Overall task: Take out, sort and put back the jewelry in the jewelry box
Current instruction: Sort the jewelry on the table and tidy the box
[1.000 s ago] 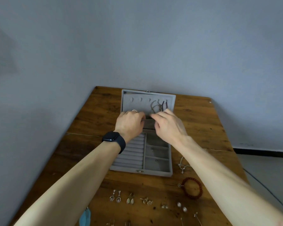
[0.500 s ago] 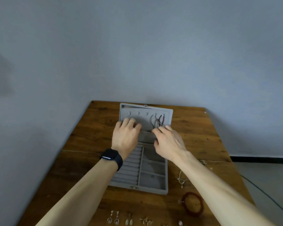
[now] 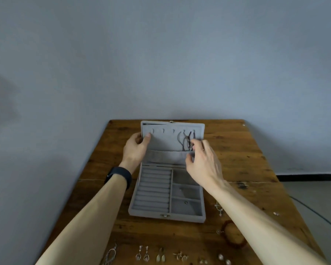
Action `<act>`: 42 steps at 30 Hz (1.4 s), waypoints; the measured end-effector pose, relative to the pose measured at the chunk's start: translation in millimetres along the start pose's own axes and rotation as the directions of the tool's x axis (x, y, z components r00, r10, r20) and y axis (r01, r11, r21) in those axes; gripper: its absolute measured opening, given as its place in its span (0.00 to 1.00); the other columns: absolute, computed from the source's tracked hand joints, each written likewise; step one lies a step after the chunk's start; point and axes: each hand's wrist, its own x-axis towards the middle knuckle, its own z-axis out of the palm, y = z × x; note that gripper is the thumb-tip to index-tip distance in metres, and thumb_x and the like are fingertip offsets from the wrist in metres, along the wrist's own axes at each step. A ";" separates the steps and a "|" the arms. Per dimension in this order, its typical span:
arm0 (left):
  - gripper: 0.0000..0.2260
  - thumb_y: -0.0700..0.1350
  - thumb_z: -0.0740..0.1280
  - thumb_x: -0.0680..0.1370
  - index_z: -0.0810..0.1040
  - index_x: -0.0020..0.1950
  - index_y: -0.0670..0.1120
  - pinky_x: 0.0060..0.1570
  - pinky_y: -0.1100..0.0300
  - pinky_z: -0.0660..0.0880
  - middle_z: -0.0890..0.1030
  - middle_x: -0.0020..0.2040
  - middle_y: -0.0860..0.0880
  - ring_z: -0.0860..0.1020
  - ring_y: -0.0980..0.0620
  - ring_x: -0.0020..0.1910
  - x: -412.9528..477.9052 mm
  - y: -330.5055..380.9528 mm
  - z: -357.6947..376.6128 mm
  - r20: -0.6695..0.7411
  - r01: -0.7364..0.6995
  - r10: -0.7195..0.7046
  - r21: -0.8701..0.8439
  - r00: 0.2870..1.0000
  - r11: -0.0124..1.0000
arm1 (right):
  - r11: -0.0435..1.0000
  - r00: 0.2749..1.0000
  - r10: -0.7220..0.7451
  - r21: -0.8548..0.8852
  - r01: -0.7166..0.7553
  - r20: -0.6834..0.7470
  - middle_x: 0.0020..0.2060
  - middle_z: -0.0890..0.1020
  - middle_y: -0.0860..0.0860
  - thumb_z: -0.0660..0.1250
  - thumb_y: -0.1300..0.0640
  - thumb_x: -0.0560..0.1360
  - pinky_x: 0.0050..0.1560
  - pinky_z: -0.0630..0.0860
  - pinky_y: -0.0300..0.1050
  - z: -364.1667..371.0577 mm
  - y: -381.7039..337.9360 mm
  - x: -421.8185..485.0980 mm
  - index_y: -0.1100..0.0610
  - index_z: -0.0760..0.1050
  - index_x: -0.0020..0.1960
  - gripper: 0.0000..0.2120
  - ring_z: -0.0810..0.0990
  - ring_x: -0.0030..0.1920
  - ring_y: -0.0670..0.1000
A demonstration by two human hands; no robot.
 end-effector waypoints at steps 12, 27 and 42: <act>0.12 0.53 0.70 0.79 0.78 0.60 0.49 0.52 0.57 0.80 0.82 0.58 0.51 0.79 0.52 0.58 5.1 -10.0 -14.3 0.034 -0.096 0.100 -0.110 0.994 0.989 | 0.996 0.999 -0.016 -0.086 0.012 -0.049 0.51 0.78 0.51 0.67 0.53 0.79 0.42 0.79 0.43 9.1 -14.5 10.3 0.55 0.78 0.56 0.08 0.82 0.47 0.52; 0.17 0.51 0.68 0.81 0.74 0.69 0.48 0.59 0.55 0.76 0.79 0.61 0.52 0.77 0.52 0.59 -9.3 -1.0 -20.9 0.059 -0.032 0.041 -0.142 0.997 0.989 | 0.930 0.976 -0.198 -0.299 0.215 0.088 0.58 0.81 0.51 0.66 0.55 0.77 0.41 0.82 0.49 7.5 -14.3 -8.4 0.55 0.78 0.65 0.17 0.84 0.49 0.54; 0.18 0.49 0.65 0.82 0.73 0.72 0.49 0.65 0.49 0.75 0.79 0.64 0.51 0.77 0.51 0.62 -6.3 0.5 -24.2 0.090 0.009 0.013 -0.244 0.996 0.970 | 0.967 0.947 -0.250 0.015 0.253 0.200 0.52 0.79 0.44 0.64 0.48 0.80 0.38 0.73 0.34 -14.4 -17.2 -70.0 0.49 0.79 0.60 0.11 0.77 0.44 0.44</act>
